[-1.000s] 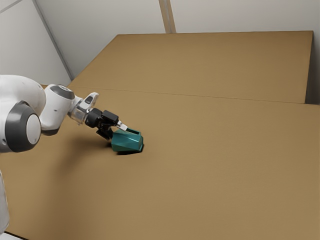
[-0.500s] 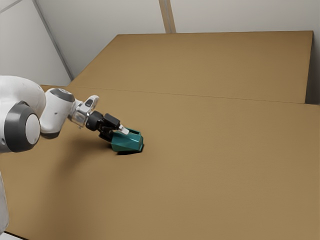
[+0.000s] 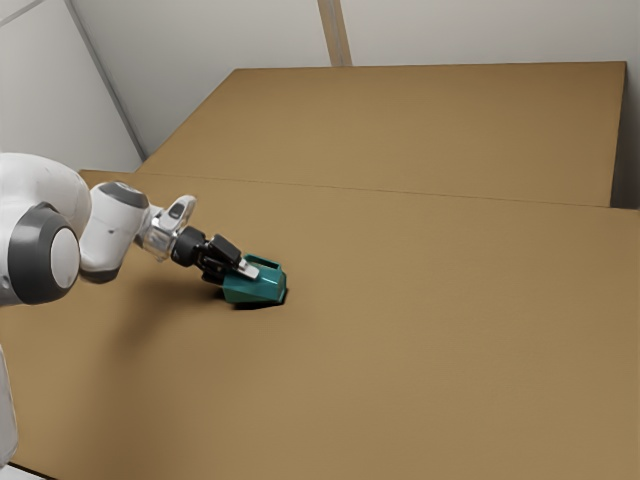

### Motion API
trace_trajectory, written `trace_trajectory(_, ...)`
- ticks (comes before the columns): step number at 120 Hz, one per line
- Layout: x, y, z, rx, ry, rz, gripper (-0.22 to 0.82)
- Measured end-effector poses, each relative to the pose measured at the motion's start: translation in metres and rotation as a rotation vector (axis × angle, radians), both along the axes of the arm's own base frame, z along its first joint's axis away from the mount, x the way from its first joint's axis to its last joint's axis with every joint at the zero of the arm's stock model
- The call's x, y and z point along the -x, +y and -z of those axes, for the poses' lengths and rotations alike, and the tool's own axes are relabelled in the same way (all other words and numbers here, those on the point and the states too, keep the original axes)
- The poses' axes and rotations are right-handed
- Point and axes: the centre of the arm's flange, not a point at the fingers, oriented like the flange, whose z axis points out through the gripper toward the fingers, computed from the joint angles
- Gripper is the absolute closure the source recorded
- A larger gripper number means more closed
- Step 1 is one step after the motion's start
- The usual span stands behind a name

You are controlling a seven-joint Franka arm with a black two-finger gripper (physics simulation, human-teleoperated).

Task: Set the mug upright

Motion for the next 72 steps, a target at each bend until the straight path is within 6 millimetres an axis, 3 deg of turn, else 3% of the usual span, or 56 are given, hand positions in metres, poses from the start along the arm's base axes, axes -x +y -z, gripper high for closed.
trace_trajectory(52, 0.001, 0.001, 0.002, 0.005, -0.019, 0.001, 0.68)
trace_trajectory(72, -0.003, -0.002, -0.013, 0.004, -0.052, 0.011, 0.74)
